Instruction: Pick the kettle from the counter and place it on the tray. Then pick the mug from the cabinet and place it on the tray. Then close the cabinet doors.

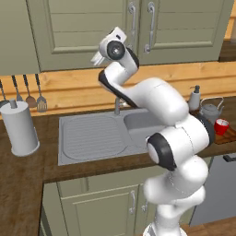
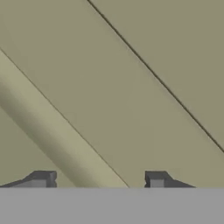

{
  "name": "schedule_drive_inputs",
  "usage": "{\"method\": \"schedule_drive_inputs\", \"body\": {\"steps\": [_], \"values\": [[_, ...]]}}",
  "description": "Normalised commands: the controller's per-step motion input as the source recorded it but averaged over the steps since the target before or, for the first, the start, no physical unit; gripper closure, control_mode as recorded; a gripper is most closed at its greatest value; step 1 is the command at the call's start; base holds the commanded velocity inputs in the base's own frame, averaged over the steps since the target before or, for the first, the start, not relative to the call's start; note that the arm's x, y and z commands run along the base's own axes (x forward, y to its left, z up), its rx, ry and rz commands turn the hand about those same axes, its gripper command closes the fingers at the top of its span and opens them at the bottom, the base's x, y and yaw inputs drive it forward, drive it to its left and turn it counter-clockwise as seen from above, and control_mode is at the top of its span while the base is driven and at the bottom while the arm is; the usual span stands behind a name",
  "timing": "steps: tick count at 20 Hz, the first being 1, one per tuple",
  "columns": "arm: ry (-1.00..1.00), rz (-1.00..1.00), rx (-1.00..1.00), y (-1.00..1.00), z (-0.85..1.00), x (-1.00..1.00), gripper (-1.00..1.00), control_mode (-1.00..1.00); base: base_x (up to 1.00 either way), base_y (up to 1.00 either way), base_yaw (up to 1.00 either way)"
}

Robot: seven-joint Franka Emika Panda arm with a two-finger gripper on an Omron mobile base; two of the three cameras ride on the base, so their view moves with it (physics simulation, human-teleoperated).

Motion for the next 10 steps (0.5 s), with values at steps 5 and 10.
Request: {"method": "schedule_drive_inputs", "body": {"steps": [5,10], "values": [[0.09,0.18,0.05,-0.35,-0.24,0.61,-1.0,-1.0,0.0,0.0,0.0],[0.09,0.15,0.01,-0.22,-0.32,0.59,-1.0,-1.0,0.0,0.0,0.0]]}}
